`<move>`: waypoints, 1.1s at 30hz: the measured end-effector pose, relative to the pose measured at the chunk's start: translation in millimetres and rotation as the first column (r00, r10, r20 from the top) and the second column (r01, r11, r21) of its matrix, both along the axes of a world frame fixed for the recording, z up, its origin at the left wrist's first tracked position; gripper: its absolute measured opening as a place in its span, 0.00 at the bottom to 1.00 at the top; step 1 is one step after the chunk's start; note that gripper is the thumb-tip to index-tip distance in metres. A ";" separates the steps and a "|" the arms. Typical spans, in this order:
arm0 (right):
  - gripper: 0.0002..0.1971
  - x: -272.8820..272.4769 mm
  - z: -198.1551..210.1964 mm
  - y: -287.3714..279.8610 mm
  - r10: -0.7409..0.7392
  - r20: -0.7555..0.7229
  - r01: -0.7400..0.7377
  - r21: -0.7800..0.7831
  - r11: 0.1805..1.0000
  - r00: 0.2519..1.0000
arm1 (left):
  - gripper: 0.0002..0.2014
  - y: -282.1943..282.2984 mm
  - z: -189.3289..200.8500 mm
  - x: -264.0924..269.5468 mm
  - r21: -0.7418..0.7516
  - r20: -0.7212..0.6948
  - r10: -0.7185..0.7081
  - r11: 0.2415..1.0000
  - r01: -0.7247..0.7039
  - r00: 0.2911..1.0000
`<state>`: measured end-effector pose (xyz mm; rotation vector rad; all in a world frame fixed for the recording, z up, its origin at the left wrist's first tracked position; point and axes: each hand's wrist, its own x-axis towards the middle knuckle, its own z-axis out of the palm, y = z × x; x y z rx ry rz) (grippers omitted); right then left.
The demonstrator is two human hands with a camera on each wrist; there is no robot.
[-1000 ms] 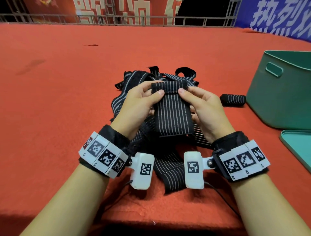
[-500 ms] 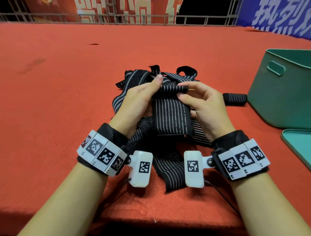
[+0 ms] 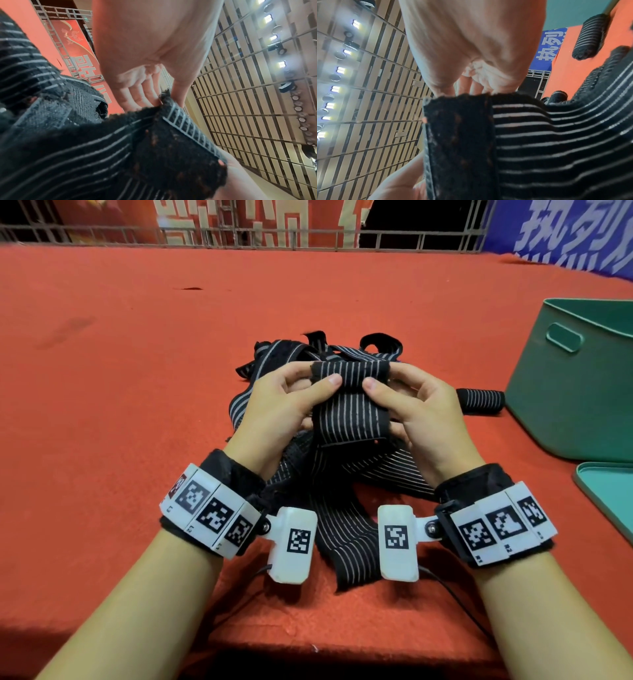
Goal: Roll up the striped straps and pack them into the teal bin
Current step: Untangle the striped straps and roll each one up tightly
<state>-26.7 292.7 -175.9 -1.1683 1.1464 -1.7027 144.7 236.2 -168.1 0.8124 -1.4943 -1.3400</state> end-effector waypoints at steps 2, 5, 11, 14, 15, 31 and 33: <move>0.12 0.0 -0.6 0.2 -0.013 0.005 0.013 -0.012 1.000 1.000 | 0.15 1.1 0.5 -0.2 0.039 0.052 -0.026 0.999 0.024 0.998; 0.13 1.3 -2.2 0.8 -0.002 0.002 0.002 -0.020 1.000 1.000 | 0.22 3.2 1.3 -1.7 0.064 0.057 -0.035 0.997 0.031 0.998; 0.12 0.6 -5.8 -0.9 -0.025 -0.068 0.023 -0.043 0.999 0.997 | 0.12 4.7 1.5 -1.2 -0.004 -0.023 -0.054 0.999 0.054 0.998; 0.12 2.7 -7.7 -1.1 -0.017 -0.124 0.015 -0.014 1.000 0.992 | 0.11 1.5 0.4 -1.2 -0.042 -0.026 -0.059 0.997 0.058 0.998; 0.12 3.3 -7.1 -0.4 -0.019 -0.127 0.018 -0.005 1.000 0.992 | 0.11 0.9 0.2 -1.8 -0.042 -0.036 -0.065 0.997 0.064 0.997; 0.11 -2.1 -5.6 -7.7 -0.083 -0.077 0.083 0.007 0.996 0.994 | 0.10 -1.9 1.3 0.4 0.038 0.022 -0.043 0.998 0.042 0.999; 0.10 -0.7 -5.7 -8.4 -0.097 -0.100 0.096 -0.015 0.995 0.990 | 0.11 -2.7 0.1 1.1 0.054 0.050 -0.023 0.998 0.021 0.998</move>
